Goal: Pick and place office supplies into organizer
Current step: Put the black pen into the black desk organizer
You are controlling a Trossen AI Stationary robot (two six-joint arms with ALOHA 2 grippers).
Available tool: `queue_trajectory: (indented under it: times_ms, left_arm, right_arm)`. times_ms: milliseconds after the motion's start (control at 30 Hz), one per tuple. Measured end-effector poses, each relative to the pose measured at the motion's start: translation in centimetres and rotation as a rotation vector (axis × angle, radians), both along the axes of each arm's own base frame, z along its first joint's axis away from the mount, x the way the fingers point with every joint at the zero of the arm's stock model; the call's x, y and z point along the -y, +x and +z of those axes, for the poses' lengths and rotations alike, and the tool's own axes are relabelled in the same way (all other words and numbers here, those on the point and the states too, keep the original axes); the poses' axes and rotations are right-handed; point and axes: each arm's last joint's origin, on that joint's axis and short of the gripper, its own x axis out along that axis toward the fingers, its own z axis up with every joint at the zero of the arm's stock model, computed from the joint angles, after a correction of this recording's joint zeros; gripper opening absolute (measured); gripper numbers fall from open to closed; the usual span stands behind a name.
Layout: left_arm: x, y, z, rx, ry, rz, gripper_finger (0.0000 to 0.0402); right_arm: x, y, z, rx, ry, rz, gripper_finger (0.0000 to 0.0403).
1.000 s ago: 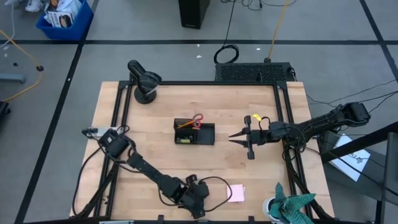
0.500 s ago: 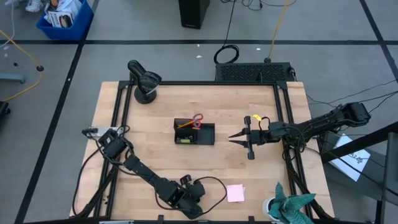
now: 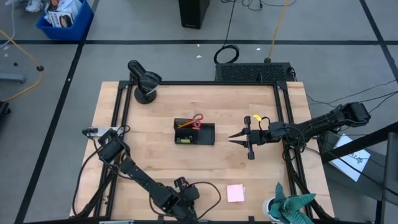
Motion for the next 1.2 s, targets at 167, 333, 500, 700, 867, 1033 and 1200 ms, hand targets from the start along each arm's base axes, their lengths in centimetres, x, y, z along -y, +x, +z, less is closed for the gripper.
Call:
queue_trajectory:
  times_ms: [167,333,500,700,867,1033,1200]
  left_arm:
    - [-0.1,0.9,0.2,0.036,-0.046,-0.043,0.0015]
    - [0.1,1.3,0.3,0.051,-0.104,-0.035,0.0005]
    - [0.8,0.9,0.4,0.070,-0.132,-0.009,0.0005]
    - [1.9,-0.2,0.3,0.069,-0.156,0.034,0.0008]
    - [2.7,-1.5,0.2,0.024,-0.141,0.054,0.0003]
    - [3.1,-2.9,0.0,-0.038,-0.115,0.064,0.0009]
    - [3.4,-3.9,-0.1,-0.076,-0.097,0.086,0.0004]
  right_arm:
    - [0.0,0.0,0.0,0.000,0.000,0.000,0.0059]
    - [0.0,0.0,0.0,0.000,0.001,0.000,0.0059]
    - [0.0,0.0,0.0,-0.002,0.026,-0.001,0.0059]
    - [0.0,0.0,0.0,-0.003,0.026,-0.001,0.0059]
    - [0.0,0.0,0.0,-0.003,0.026,-0.001,0.0059]
    - [0.0,0.0,0.0,-0.003,0.026,-0.001,0.0059]
    - [0.0,0.0,0.0,-0.003,0.026,-0.001,0.0059]
